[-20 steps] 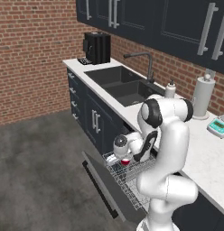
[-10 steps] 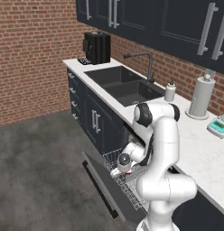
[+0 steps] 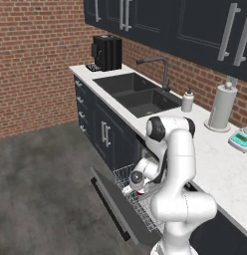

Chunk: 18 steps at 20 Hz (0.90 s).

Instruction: Pick up the cup and bowl from the counter, place them in the dishwasher, and close the dishwasher door.

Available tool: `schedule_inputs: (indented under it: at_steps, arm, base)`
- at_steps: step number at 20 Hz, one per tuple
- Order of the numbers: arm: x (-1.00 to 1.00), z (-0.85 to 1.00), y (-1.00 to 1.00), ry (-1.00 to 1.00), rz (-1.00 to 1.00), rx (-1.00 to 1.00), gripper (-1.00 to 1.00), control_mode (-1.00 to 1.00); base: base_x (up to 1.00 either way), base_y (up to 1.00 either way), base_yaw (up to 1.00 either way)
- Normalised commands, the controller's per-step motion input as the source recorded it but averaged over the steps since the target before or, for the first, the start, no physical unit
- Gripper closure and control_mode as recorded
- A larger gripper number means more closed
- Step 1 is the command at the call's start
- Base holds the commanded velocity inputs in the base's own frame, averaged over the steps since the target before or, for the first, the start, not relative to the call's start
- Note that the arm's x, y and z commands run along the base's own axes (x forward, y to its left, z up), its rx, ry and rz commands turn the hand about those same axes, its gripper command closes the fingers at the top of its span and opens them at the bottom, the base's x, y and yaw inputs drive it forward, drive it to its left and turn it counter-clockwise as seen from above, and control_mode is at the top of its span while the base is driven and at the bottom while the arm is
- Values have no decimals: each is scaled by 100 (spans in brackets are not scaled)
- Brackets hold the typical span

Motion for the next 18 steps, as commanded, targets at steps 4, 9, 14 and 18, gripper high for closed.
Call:
schedule_inputs:
  at_steps: [4, 9, 14, 18]
  arm:
    - [21, 3, 0, 8, -1, 0, -100, -100]
    - [8, 11, 0, 9, 0, 0, -100, -100]
    - [-34, 81, 0, -4, 0, 4, -100, -100]
    - [-77, 100, -1, -20, 0, 9, -100, -100]
  base:
    - [0, 0, 0]
    - [0, 0, 0]
    - [0, 0, 0]
    - [0, 0, 0]
